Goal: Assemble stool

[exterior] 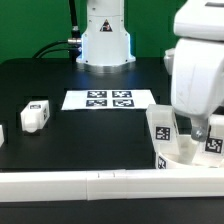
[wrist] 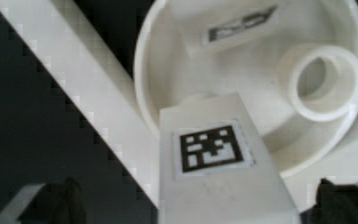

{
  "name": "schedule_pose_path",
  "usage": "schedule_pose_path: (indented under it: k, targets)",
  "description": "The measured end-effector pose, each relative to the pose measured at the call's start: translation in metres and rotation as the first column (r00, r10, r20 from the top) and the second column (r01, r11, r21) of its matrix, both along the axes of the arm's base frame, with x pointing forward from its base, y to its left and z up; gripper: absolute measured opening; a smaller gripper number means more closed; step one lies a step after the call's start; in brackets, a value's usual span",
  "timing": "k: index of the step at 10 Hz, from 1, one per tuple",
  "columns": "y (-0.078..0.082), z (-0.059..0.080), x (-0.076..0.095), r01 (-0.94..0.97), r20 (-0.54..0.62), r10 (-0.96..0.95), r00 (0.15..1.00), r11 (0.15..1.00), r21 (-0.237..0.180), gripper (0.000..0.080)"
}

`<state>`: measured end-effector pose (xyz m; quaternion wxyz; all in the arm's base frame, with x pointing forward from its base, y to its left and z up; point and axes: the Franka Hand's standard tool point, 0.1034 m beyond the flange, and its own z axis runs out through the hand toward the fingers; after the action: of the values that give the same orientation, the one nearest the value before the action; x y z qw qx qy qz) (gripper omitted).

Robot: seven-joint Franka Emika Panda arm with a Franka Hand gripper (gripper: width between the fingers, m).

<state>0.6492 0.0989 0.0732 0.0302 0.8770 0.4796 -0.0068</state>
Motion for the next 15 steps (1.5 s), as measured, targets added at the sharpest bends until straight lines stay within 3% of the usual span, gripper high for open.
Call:
schedule_pose_path:
  k: [4, 5, 6, 9, 11, 12, 14, 15]
  targets:
    - [-0.002, 0.001, 0.006, 0.040, 0.025, -0.040, 0.999, 0.999, 0.000, 0.0639]
    - [-0.002, 0.001, 0.006, 0.091, 0.028, -0.091, 0.995, 0.996, 0.003, 0.0450]
    - [-0.003, 0.001, 0.005, 0.180, 0.028, -0.180, 0.983, 0.984, 0.006, 0.0334]
    - [-0.010, 0.001, 0.006, 0.426, 0.043, -0.427, 0.903, 0.904, 0.029, 0.0334]
    - [-0.023, 0.001, 0.006, 0.646, 0.053, -0.649, 0.759, 0.761, 0.061, 0.0334]
    - [-0.024, 0.001, 0.006, 0.631, 0.060, -0.634, 0.771, 0.774, 0.051, 0.0334]
    - [-0.024, 0.001, 0.006, 0.740, 0.059, -0.743, 0.667, 0.669, 0.063, 0.0334]
    - [-0.024, 0.001, 0.007, 0.838, 0.054, -0.843, 0.535, 0.538, 0.092, 0.0334]
